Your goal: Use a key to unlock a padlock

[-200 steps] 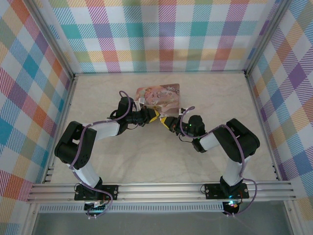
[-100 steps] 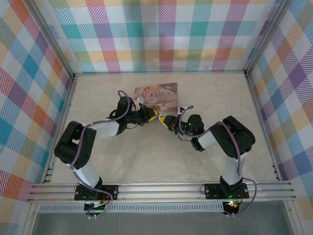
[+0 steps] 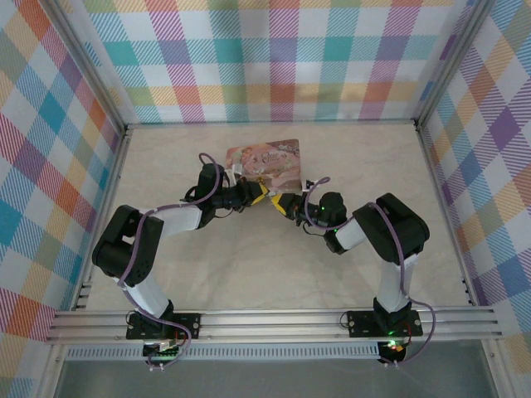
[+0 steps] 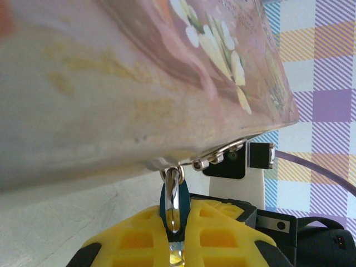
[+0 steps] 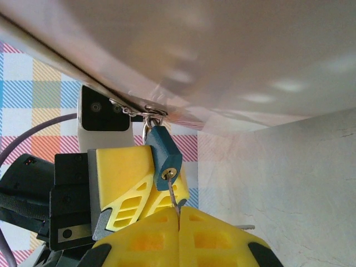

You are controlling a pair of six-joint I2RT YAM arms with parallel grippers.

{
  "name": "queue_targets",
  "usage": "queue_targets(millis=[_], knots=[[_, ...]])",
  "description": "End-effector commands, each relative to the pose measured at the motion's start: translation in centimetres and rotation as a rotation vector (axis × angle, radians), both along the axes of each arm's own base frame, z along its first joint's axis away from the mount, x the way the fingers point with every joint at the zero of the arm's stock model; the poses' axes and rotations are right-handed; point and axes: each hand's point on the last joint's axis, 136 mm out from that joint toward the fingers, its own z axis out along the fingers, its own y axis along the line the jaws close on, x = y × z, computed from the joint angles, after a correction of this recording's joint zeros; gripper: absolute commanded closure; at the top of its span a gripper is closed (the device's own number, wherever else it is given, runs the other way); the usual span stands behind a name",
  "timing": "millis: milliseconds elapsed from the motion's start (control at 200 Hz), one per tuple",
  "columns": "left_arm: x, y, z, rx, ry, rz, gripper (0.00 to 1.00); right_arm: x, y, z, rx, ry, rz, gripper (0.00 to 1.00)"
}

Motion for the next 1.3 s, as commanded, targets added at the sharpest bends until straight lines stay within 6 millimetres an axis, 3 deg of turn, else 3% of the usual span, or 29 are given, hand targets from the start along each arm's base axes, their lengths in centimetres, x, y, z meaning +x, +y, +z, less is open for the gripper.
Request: queue_targets(millis=[0, 665, 1105, 1295], knots=[[-3.7, -2.7, 4.5, -0.14, -0.068, -0.215, 0.91, 0.4, 1.1, 1.4, 0.061, -0.004, 0.027, 1.0], [-2.7, -2.0, 5.1, -0.17, -0.081, -0.165, 0.92, -2.0, 2.1, 3.8, 0.036, -0.18, 0.164, 1.0], [-1.9, -1.2, 4.7, -0.151, -0.074, -0.112, 0.92, -3.7, 0.5, 2.7, -0.003, -0.16, 0.11, 1.0], [-1.7, -1.3, 4.6, -0.148, -0.072, -0.106, 0.91, -4.7, 0.9, 2.1, -0.012, -0.147, 0.115, 1.0]])
